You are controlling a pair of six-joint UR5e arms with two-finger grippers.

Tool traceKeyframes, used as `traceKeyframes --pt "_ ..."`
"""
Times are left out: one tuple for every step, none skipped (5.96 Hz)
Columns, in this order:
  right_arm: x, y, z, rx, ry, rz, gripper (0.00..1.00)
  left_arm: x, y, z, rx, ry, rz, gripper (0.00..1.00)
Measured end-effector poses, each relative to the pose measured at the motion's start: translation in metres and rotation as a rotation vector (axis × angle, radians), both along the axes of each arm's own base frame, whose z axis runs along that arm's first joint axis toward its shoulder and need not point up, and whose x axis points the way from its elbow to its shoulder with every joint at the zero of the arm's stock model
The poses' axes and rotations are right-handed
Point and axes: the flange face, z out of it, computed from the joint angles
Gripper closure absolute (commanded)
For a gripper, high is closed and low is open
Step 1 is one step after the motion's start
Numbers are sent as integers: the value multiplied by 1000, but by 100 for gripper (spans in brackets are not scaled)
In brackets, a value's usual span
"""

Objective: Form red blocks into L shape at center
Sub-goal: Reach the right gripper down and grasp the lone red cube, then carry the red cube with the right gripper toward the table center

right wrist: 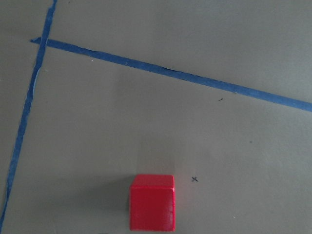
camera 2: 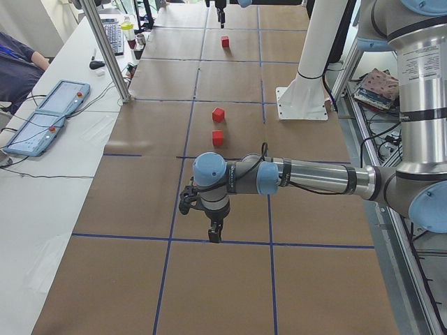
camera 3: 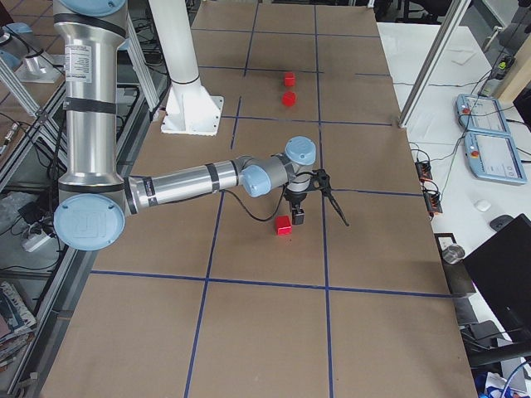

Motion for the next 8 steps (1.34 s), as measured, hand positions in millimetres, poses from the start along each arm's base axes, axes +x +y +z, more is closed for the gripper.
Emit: traceKeyframes --pt "-17 3 13 -11 18 -16 0 0 0 0 0 0 0 0" --pt "-31 5 27 -31 35 -37 0 0 0 0 0 0 0 0" --pt "-45 6 40 -50 49 -62 0 0 0 0 0 0 0 0" --pt "-59 5 51 -66 61 -85 0 0 0 0 0 0 0 0" --pt "-70 5 59 -72 73 -103 47 0 0 0 -1 0 0 0" --pt "-77 5 64 -72 83 -112 84 0 0 1 -1 0 0 0" --pt "-79 4 64 -69 90 -110 96 0 0 1 -1 0 0 0" --pt "-78 3 62 -63 90 -107 96 0 0 1 -1 0 0 0"
